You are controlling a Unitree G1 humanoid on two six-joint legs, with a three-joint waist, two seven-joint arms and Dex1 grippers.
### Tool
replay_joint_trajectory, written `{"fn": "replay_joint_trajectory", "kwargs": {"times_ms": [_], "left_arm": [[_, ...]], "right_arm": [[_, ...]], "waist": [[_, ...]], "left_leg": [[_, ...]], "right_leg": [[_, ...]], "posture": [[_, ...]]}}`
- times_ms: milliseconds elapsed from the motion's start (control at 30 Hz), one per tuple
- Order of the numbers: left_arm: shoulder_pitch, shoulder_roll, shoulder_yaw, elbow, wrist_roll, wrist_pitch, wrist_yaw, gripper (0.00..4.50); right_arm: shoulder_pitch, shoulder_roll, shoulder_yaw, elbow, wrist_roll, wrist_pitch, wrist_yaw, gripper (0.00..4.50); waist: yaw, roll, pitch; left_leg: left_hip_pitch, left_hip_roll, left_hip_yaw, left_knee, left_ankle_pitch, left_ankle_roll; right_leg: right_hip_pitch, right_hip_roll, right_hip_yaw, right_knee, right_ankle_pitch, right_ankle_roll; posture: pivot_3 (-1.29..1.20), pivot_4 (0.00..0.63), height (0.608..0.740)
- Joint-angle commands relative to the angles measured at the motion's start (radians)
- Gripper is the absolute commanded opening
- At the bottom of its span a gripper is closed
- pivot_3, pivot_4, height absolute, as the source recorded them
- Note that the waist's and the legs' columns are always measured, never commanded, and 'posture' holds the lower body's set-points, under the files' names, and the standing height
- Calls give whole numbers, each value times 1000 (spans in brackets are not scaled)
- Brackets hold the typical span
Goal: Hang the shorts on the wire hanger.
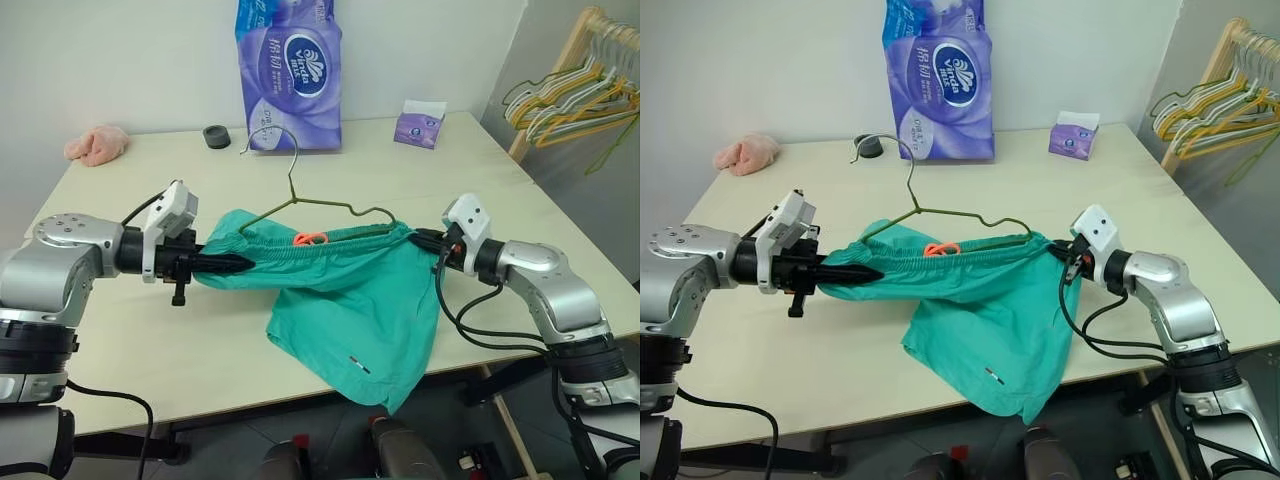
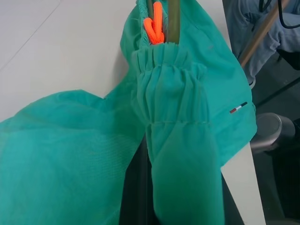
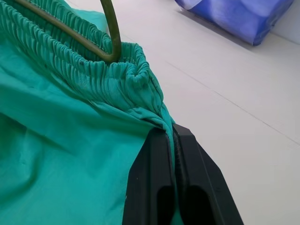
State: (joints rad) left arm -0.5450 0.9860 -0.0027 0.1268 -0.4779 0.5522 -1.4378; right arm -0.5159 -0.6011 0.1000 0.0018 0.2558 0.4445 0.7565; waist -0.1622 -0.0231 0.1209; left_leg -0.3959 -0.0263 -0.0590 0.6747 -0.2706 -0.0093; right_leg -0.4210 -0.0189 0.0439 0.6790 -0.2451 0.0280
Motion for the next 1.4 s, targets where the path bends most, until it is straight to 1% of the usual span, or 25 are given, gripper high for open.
{"fn": "replay_joint_trajectory", "kwargs": {"times_ms": [33, 433, 567, 733, 833, 933, 1033, 1200, 1300, 1400], "left_arm": [[0, 75, 27, 62, 68, -21, 20, 0], [34, 130, -39, 70, 100, -51, 1, 0], [38, 149, -59, 85, 118, -69, 4, 0], [42, 165, -77, 109, 149, -102, 15, 0], [31, 151, -75, 122, 153, -114, 35, 0], [4, 118, -76, 121, 135, -119, 55, 0], [-21, 76, -84, 103, 113, -124, 58, 0], [-25, 7, -113, 39, 95, -109, 44, 0], [-16, -18, -127, 10, 93, -98, 31, 0], [-7, -36, -126, -15, 90, -90, 22, 0]], "right_arm": [[12, -79, -123, 47, -52, 6, -84, 68], [-14, -118, -158, 56, -54, -31, -93, 68], [-6, -137, -156, 37, -51, -41, -85, 68], [0, -161, -185, 18, -38, -35, -91, 68], [0, -179, -185, -8, -38, -40, -80, 68], [2, -180, -135, -116, -18, -9, -41, 68], [-15, -144, -75, -202, 8, 49, -38, 68], [-43, -70, 18, -259, 10, 113, -14, 68], [-48, -68, 57, -265, -11, 105, 18, 68], [-50, -80, 76, -274, -24, 102, 40, 682]], "waist": [[0, 0, 0], [0, 0, 0], [-1, 0, 0], [0, 0, 0], [0, 0, 0], [0, 0, 0], [-1, 0, 0], [-1, 0, 0], [-1, 0, 0], [0, 0, 0]], "left_leg": [[0, 0, 0, 0, 0, 0], [0, 0, 0, 0, 0, 0], [0, 0, 0, 0, 0, 0], [0, 0, 0, 0, 0, 0], [0, 0, 0, 0, 0, 0], [0, 0, 0, 0, 0, 0], [0, 0, 0, 0, 0, 0], [-1, 0, 0, 1, 0, 0], [-1, 0, 0, 1, 0, 0], [-1, 0, 0, 1, 0, 0]], "right_leg": [[0, 0, 0, 0, 0, 0], [0, 0, 0, 0, 0, 0], [0, 0, 0, 0, 0, 0], [0, 0, 0, 0, 0, 0], [0, 0, 0, 0, 0, 0], [0, 0, 0, 0, 0, 0], [0, 0, -1, 0, 0, 1], [0, 0, 0, 0, 0, 1], [0, 0, 0, 0, 0, 1], [0, 0, 0, 0, 0, 1]], "posture": [[-166, 66, 740], [-169, 71, 740], [-169, 72, 740], [-167, 75, 740], [-171, 76, 740], [-175, 77, 740], [-181, 75, 740], [-184, 74, 740], [-181, 73, 740], [-182, 74, 740]]}}
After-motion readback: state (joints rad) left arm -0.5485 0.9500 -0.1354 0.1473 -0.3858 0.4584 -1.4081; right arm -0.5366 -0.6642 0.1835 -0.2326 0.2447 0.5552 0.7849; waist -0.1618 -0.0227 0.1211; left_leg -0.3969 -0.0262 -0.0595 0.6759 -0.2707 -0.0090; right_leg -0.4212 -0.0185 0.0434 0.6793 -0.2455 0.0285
